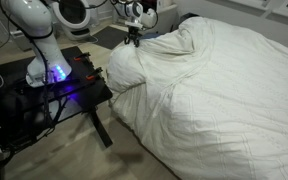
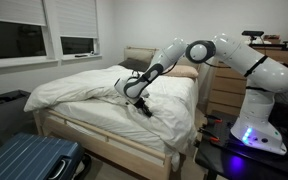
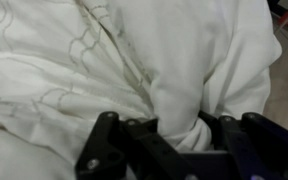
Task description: Straighten the beddings on the bottom right corner of the bed
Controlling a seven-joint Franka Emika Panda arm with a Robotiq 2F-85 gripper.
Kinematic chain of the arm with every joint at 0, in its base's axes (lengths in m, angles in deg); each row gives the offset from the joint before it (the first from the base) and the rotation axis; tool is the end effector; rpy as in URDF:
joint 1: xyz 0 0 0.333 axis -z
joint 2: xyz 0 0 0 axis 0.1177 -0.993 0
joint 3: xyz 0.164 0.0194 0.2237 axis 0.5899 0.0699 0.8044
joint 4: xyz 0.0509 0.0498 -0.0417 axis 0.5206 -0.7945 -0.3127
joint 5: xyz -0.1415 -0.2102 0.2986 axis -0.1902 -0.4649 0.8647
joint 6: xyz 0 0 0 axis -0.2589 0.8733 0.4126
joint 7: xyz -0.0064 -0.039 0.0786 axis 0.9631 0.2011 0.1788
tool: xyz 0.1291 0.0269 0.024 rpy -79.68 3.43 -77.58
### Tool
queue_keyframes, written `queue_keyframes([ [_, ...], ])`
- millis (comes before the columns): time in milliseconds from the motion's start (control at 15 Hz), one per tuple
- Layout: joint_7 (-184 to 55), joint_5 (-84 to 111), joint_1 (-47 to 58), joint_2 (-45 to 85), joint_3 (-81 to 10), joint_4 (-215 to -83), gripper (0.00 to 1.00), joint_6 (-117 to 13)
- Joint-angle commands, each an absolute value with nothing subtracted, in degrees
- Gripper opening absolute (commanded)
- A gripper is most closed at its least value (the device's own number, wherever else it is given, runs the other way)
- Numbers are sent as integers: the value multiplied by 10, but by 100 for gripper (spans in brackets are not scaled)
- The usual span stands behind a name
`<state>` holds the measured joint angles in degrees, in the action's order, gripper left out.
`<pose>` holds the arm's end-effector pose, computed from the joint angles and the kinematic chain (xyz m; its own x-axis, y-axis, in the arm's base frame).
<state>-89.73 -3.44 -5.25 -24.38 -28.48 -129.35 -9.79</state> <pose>0.5918 0.1126 0.0375 0.5109 0.5221 -0.6829 0.6835 -0.7285 -0.0456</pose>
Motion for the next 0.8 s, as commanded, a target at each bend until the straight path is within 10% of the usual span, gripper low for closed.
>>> queue_keyframes([
  [0,-891,-50,-77,-216,-267,-1323,0,-101],
  [733,-875,-4,-61,-172,-213,-1435,0,-294],
])
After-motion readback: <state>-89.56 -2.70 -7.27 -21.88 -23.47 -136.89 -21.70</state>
